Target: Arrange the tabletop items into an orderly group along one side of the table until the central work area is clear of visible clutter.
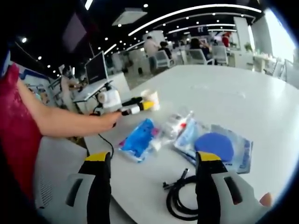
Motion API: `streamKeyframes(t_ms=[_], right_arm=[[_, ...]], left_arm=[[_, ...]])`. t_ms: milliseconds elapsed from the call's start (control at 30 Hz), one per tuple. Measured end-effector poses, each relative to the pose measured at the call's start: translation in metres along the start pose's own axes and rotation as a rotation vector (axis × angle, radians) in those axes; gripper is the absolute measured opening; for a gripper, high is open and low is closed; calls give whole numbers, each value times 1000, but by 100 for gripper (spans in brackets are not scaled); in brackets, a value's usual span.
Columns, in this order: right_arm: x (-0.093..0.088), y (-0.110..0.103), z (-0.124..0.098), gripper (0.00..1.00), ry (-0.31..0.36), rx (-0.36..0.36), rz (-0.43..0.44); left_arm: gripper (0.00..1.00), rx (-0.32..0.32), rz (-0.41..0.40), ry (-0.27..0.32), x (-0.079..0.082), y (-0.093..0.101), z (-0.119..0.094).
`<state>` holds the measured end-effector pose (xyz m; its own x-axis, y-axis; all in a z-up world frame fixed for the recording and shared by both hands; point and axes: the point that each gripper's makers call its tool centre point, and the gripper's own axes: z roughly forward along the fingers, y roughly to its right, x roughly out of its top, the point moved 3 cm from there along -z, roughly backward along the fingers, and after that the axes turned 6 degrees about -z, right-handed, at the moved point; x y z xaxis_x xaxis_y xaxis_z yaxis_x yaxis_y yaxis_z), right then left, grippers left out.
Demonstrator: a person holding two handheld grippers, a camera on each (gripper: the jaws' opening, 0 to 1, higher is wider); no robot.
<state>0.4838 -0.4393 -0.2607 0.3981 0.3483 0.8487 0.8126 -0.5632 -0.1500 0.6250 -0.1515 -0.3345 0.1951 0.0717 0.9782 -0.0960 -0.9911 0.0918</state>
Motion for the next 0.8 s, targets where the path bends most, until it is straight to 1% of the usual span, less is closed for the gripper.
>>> streamKeyframes(t_ms=[167, 333, 533, 633, 800], right_arm=[[2, -3, 2, 74, 6, 9, -5], [4, -6, 4, 74, 10, 18, -12], [9, -11, 8, 74, 22, 29, -22], [11, -14, 11, 74, 23, 38, -28], [13, -22, 16, 74, 23, 58, -44]], left_arm=[[43, -13, 24, -15, -2, -2, -4], [43, -13, 26, -23, -2, -5, -6], [42, -23, 48, -35, 1, -6, -11], [41, -17, 50, -40, 5, -9, -16], [40, -21, 74, -38, 12, -11, -23]])
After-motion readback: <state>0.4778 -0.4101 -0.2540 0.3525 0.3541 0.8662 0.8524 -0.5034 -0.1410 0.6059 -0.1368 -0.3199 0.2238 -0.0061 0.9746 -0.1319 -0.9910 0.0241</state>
